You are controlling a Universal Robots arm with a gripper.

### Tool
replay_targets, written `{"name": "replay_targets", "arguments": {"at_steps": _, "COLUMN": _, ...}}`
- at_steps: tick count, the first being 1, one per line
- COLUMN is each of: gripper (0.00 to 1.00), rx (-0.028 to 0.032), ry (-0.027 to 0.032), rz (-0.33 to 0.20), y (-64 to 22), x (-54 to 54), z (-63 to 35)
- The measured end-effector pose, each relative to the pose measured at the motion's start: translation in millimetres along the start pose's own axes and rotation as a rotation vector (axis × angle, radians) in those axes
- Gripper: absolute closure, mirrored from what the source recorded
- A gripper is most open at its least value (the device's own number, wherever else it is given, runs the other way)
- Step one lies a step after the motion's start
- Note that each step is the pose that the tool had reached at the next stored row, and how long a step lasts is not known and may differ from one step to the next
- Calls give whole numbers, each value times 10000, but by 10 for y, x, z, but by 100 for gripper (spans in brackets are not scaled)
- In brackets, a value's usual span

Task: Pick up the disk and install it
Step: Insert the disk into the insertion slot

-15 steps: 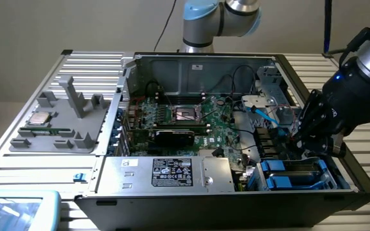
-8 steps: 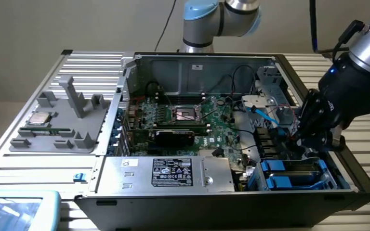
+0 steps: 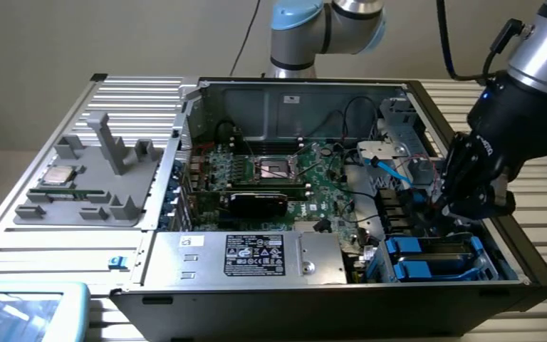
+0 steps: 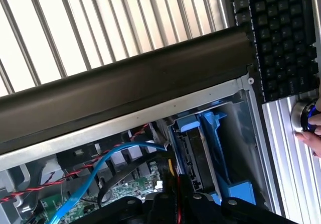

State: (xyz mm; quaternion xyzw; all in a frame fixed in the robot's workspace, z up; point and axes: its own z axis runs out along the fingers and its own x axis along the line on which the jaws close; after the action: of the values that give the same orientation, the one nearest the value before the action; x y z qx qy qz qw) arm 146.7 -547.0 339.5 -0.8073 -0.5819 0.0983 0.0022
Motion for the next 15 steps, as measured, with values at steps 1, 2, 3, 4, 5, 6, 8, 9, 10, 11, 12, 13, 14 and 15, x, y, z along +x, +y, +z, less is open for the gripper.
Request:
{"name": "replay_targets", "arguments": {"at_steps": 1, "gripper": 85, "rx": -28, "ry": -86, "rz": 15, "y": -10, "x": 21, "z": -17}}
{"name": "replay_targets", "arguments": {"at_steps": 2, "gripper": 85, "rx": -53, "ry": -164, "rz": 28, "y": -20, "x": 42, "z": -35}}
{"name": "replay_targets", "arguments": {"at_steps": 3, "gripper": 85, "rx": -82, "ry": -253, "rz": 43, "y": -29, "x": 61, "z": -51}}
{"name": "replay_targets", "arguments": {"at_steps": 4, "gripper": 85, "rx": -115, "ry": -356, "rz": 61, "y": -37, "x": 79, "z": -63}}
{"name": "replay_targets", "arguments": {"at_steps": 5, "gripper": 85, "rx": -157, "ry": -487, "rz": 83, "y": -43, "x": 95, "z": -69}}
{"name": "replay_targets", "arguments": {"at_steps": 6, "gripper": 85, "rx": -211, "ry": -655, "rz": 112, "y": -48, "x": 106, "z": -72}}
{"name": "replay_targets", "arguments": {"at_steps": 8, "gripper": 85, "rx": -322, "ry": -998, "rz": 171, "y": -54, "x": 125, "z": -74}}
{"name": "replay_targets", "arguments": {"at_steps": 9, "gripper": 85, "rx": -375, "ry": -1166, "rz": 200, "y": -58, "x": 134, "z": -75}}
{"name": "replay_targets", "arguments": {"at_steps": 10, "gripper": 85, "rx": -431, "ry": -1340, "rz": 229, "y": -60, "x": 142, "z": -76}}
{"name": "replay_targets", "arguments": {"at_steps": 11, "gripper": 85, "rx": -487, "ry": -1520, "rz": 260, "y": -63, "x": 149, "z": -76}}
{"name": "replay_targets", "arguments": {"at_steps": 12, "gripper": 85, "rx": -540, "ry": -1696, "rz": 289, "y": -66, "x": 156, "z": -77}}
{"name": "replay_targets", "arguments": {"at_steps": 13, "gripper": 85, "rx": -592, "ry": -1866, "rz": 318, "y": -68, "x": 161, "z": -78}}
{"name": "replay_targets", "arguments": {"at_steps": 14, "gripper": 85, "rx": -640, "ry": -2024, "rz": 344, "y": -70, "x": 166, "z": -78}}
{"name": "replay_targets", "arguments": {"at_steps": 15, "gripper": 85, "rx": -690, "ry": -2194, "rz": 373, "y": -71, "x": 170, "z": -78}}
